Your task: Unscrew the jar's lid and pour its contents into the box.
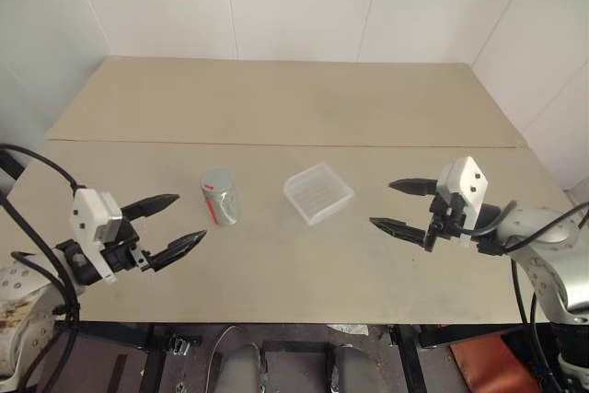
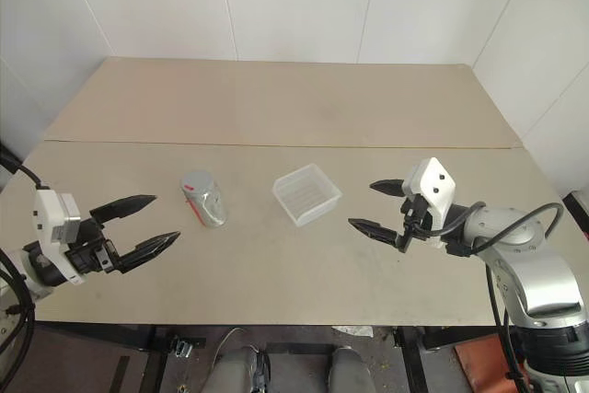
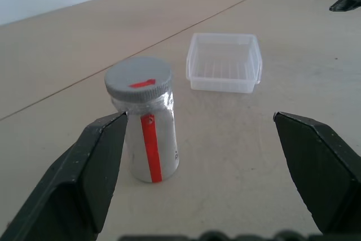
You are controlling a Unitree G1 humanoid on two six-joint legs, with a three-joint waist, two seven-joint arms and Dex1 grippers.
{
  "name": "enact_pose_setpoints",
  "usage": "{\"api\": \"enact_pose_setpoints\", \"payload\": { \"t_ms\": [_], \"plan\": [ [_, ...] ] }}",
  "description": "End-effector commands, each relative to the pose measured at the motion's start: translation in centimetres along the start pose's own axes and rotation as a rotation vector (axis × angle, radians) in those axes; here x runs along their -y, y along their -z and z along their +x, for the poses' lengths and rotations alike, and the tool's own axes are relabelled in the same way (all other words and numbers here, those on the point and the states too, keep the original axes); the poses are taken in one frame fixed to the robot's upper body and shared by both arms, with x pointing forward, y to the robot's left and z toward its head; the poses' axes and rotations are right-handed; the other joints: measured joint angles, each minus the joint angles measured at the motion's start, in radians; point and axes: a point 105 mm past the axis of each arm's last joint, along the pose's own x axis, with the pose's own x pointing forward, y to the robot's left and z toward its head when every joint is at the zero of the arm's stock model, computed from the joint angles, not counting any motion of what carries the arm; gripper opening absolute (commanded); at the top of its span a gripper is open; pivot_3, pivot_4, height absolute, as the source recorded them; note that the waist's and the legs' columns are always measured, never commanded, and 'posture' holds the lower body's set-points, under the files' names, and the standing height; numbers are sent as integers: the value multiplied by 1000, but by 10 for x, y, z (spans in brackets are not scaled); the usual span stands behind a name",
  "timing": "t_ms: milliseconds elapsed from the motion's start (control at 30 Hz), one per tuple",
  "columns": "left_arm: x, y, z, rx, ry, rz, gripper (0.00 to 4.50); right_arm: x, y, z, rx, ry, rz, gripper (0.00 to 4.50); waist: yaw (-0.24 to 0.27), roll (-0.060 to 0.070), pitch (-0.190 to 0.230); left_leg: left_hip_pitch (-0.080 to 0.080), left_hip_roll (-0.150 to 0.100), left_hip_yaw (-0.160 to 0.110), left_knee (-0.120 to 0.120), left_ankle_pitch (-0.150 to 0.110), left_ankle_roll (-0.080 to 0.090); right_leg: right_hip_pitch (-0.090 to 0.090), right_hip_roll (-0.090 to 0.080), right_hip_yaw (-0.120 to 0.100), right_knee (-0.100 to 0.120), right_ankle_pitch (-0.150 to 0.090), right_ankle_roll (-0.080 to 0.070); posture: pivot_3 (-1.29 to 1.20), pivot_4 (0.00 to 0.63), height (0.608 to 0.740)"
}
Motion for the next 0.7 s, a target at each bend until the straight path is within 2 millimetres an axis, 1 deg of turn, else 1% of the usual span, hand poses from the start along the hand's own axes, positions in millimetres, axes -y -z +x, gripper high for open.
{"api": "enact_pose_setpoints", "payload": {
  "t_ms": [33, 133, 267, 300, 433, 533, 600, 700],
  "plan": [
    [6, -9, 0, 20, -2, 23, 4492, 6, -19, -8, 45, 32, -69, 4500, 0, 0, 0, 0, 0, 0, 0, 0, 0, 0, 0, 0, 0, 0, 0, 0, 150, 740],
    [3, -1, 5, 28, -57, -1, 4492, 13, -21, -7, 34, 56, -80, 4500, 1, 0, 0, 0, 0, 0, 0, 0, 0, 0, 0, 0, 0, 1, 0, 0, 150, 740],
    [1, 6, 16, 53, -169, -39, 4492, 16, -34, -3, 54, 47, -98, 4500, 0, 0, 0, 1, 0, 0, 0, 0, 0, 1, 0, 0, 0, 2, 1, 0, 150, 740],
    [1, 10, 17, 47, -190, -50, 4492, 15, -35, -2, 54, 38, -108, 4500, 0, 0, 0, 1, 0, 0, 0, 0, 0, 1, 0, 0, 0, 4, 4, 0, 150, 740],
    [-4, 23, 26, 40, -221, -73, 4492, 8, -40, 3, 64, 2, -109, 4500, 2, 0, 0, 0, -1, 0, 0, 0, 0, 1, 0, 0, 0, 4, 4, 0, 150, 740],
    [-12, 25, 38, 43, -228, -88, 4492, 1, -42, 9, 67, -24, -109, 4500, 4, 0, 0, 0, -1, 0, 0, 0, 0, 1, 0, 0, 0, 5, 4, 0, 150, 740],
    [-18, 27, 40, 43, -230, -88, 4492, -6, -46, 14, 81, -41, -115, 4500, 2, 0, 0, 0, -1, 0, 0, 0, 0, 1, 0, 0, 0, 5, 4, 0, 150, 740],
    [-25, 32, 53, 31, -216, -81, 4492, -8, -51, 17, 91, -40, -121, 4500, 0, 0, 0, 0, -2, 0, 0, 0, 0, 0, 0, 0, 0, 5, 4, 0, 150, 740]
  ]
}}
